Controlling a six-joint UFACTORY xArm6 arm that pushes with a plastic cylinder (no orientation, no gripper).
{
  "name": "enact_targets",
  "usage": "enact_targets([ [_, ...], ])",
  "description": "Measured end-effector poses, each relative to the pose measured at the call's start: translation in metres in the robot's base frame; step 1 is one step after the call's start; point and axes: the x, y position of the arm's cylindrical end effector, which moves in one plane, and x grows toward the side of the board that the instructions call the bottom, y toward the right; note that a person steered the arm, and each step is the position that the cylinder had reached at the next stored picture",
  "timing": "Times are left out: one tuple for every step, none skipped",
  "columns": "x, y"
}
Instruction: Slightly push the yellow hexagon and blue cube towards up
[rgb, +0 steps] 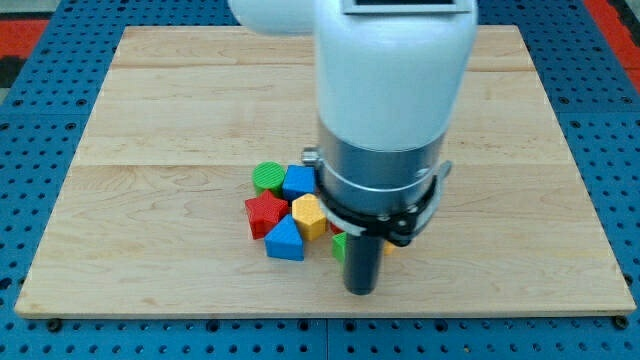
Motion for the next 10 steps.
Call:
enact_targets([
  [-0.025, 0.013],
  [-0.039, 0.021],
  [-0.022, 0.024],
  [-0.021, 0.026],
  [-0.038, 0.034],
  [-0.038, 0.034],
  [0.005, 0.032],
  [0.018, -0.006],
  [0.005, -0.031],
  [-0.013, -0.041],
])
